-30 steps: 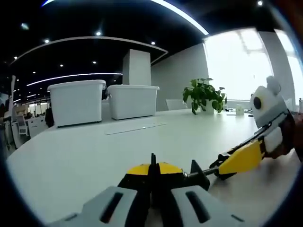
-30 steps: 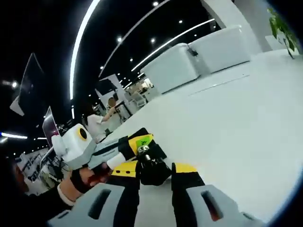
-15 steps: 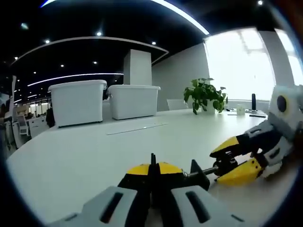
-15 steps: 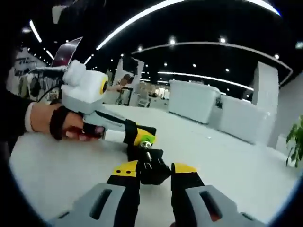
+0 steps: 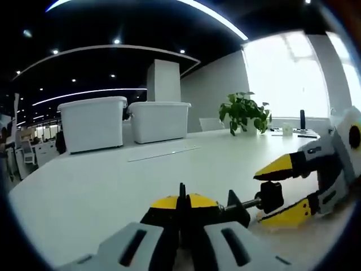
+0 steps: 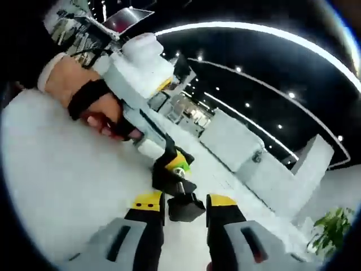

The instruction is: Clamp the fixed fixture on the desktop, loosen the retaining clip, secure it to the edge of the desk, and tighten the retaining clip.

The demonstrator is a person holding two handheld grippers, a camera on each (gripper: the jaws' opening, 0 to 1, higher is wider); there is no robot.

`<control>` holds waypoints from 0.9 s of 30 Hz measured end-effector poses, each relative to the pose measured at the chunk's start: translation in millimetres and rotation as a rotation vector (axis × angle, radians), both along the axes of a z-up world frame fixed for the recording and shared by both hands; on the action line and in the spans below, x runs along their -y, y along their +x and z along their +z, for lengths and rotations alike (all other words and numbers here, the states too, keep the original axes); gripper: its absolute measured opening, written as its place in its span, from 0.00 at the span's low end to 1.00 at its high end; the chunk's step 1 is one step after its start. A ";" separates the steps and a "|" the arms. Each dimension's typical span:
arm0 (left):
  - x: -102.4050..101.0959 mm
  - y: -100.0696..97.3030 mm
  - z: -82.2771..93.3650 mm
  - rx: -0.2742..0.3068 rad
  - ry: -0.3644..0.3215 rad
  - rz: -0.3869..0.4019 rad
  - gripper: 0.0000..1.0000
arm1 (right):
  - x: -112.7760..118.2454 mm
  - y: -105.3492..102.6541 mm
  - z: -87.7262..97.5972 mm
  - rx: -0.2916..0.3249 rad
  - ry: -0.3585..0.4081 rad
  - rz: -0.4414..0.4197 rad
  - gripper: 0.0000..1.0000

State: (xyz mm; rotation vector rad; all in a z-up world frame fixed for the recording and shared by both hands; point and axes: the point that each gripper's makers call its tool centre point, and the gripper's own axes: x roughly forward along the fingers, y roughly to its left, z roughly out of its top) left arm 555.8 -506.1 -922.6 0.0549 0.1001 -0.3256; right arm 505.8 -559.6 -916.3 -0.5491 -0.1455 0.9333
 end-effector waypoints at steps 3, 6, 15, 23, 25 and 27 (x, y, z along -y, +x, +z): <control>0.0 0.7 0.1 0.001 0.000 -0.001 0.04 | -0.6 -5.3 7.1 -0.238 0.181 0.038 0.40; 0.1 1.4 0.1 0.000 -0.002 -0.001 0.04 | 6.8 1.9 10.2 -0.471 0.353 0.044 0.46; 0.4 1.4 0.1 0.000 -0.001 -0.002 0.04 | 16.7 19.9 -7.7 -0.670 0.444 -0.048 0.24; 0.5 0.6 -0.2 0.003 0.004 0.001 0.04 | 14.2 21.3 -6.1 -0.672 0.454 -0.059 0.18; -0.4 0.8 -0.2 0.001 -0.001 0.001 0.04 | 14.2 21.9 -4.0 -0.609 0.422 -0.057 0.18; -0.6 0.8 -0.2 0.001 0.001 0.002 0.04 | 13.0 19.1 -3.3 -0.569 0.394 -0.042 0.18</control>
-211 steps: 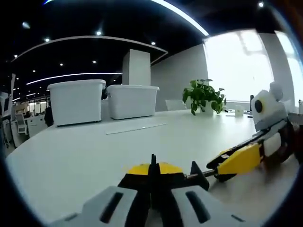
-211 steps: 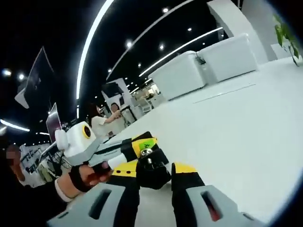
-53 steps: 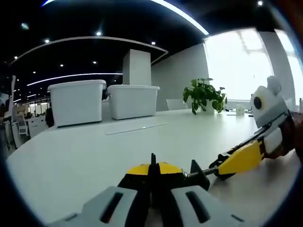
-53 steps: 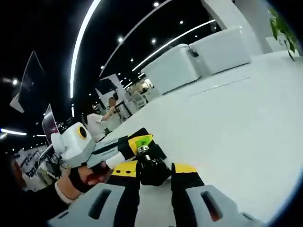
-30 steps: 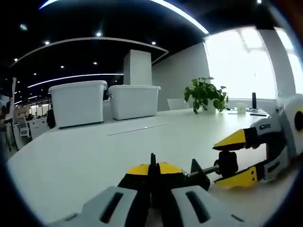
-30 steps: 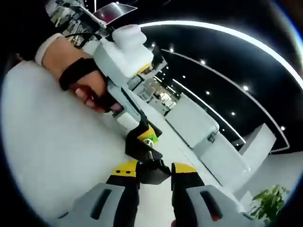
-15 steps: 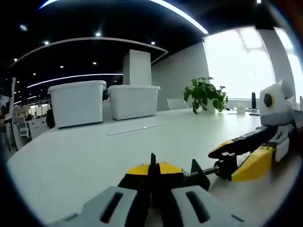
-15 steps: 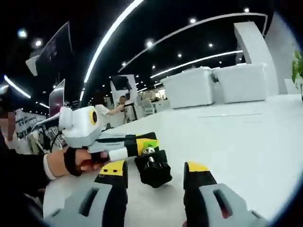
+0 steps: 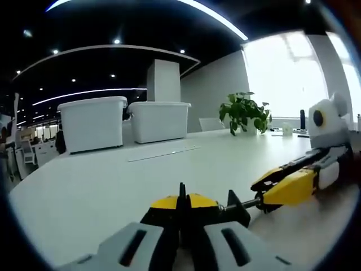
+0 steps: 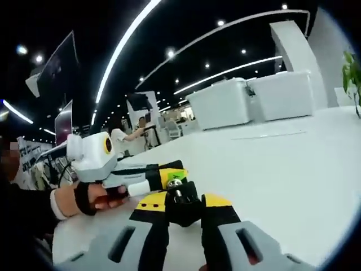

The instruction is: Clamp the fixed fixture on the desktop, loosen the retaining clip, secure it to the edge of the desk, and tighten the retaining clip.

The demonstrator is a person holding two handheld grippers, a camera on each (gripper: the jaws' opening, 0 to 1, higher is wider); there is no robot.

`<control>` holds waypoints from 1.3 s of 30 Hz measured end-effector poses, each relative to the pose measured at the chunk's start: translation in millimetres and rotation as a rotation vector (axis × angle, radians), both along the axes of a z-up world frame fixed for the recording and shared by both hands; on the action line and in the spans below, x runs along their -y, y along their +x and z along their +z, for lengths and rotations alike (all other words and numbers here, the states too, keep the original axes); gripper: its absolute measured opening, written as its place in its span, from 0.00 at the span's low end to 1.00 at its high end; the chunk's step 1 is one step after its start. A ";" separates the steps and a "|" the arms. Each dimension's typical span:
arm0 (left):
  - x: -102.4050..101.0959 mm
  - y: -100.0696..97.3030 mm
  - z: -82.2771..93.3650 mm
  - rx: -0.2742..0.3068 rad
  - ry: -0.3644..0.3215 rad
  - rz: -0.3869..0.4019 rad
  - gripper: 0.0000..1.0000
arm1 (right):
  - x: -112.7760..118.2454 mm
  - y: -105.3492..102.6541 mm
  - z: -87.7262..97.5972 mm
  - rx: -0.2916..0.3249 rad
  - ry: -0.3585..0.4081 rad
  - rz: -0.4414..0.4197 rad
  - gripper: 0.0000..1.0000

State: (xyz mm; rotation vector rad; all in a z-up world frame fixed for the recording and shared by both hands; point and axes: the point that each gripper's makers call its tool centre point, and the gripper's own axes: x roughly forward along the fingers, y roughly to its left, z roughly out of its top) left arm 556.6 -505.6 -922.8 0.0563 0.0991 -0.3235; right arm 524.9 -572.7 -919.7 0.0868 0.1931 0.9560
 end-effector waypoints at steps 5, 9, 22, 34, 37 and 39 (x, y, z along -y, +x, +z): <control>-0.2 0.1 -0.3 0.001 0.002 0.002 0.04 | -1.7 -3.7 3.0 0.176 -0.119 0.001 0.17; 0.0 0.1 -0.2 -0.001 -0.003 0.003 0.04 | -7.4 -14.7 6.4 0.521 -0.329 0.029 0.17; -0.7 -1.9 -0.3 0.001 0.003 0.013 0.04 | -12.8 -21.9 1.6 0.844 -0.599 0.029 0.19; -0.2 -1.3 -0.2 -0.004 -0.009 0.013 0.04 | 23.5 13.0 15.4 0.084 0.028 -0.056 0.33; -0.3 -0.9 -0.2 -0.004 -0.008 0.013 0.04 | 15.6 4.1 11.3 -0.022 0.097 0.002 0.33; -0.3 -0.7 -0.3 -0.004 -0.009 0.012 0.04 | 12.4 4.6 6.8 -0.025 0.078 0.003 0.33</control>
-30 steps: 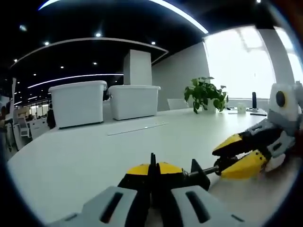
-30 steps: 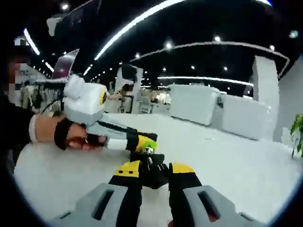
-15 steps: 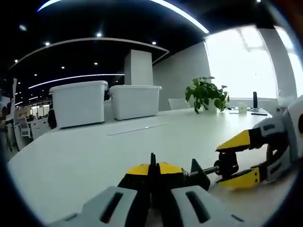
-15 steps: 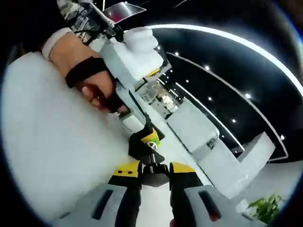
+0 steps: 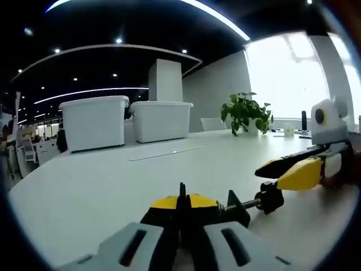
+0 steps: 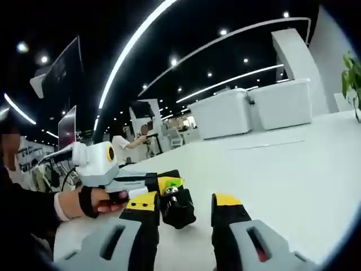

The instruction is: Clamp the fixed fixture on the desktop, loosen the retaining clip, secure it to the edge of the desk, and tighten the retaining clip.

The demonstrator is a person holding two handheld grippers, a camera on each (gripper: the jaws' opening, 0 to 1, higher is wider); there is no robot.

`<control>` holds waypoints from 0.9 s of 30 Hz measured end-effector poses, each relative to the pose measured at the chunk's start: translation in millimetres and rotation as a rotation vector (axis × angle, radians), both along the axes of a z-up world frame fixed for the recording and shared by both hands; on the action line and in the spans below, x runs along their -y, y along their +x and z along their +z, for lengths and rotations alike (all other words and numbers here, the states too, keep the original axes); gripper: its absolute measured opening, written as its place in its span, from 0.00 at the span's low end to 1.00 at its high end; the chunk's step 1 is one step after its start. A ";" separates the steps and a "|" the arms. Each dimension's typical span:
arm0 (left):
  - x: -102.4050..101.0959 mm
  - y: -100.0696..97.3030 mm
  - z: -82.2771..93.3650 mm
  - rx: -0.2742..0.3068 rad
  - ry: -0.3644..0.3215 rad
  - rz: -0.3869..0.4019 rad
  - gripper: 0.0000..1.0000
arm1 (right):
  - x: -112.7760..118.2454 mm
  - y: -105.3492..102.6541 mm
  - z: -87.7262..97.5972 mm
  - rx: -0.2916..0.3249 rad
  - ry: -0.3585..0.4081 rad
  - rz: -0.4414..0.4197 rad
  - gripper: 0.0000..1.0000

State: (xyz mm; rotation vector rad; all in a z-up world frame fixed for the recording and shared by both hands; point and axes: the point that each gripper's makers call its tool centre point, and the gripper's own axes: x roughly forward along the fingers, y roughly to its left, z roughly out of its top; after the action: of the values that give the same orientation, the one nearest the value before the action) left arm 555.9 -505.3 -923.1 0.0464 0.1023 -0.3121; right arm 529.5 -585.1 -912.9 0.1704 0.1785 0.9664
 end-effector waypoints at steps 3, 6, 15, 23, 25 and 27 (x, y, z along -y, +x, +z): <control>0.1 0.0 -0.1 0.001 0.003 0.000 0.04 | -0.9 1.5 -8.1 -0.018 -0.031 -0.006 0.28; 0.0 0.2 -0.1 0.001 0.003 0.000 0.04 | -5.8 -4.9 -6.5 -0.069 0.008 0.029 0.17; -0.6 0.7 -0.9 0.000 0.002 0.004 0.04 | -7.6 -7.6 -5.1 0.063 -0.103 0.028 0.15; -1.3 0.7 -1.1 -0.003 -0.005 0.008 0.04 | -17.6 -24.7 -0.3 0.610 -0.482 -0.008 0.15; -2.4 0.9 -1.1 -0.003 -0.004 0.013 0.04 | -21.8 -28.6 -1.7 0.787 -0.601 -0.010 0.15; -3.4 0.8 -1.1 -0.001 0.001 0.015 0.04 | -24.0 -30.0 -4.6 0.879 -0.663 -0.011 0.15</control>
State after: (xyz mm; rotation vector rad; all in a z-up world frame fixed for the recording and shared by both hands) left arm 556.7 -501.9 -924.2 0.0462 0.1034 -0.2972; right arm 499.5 -561.1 -917.5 -0.8541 -0.3163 0.8487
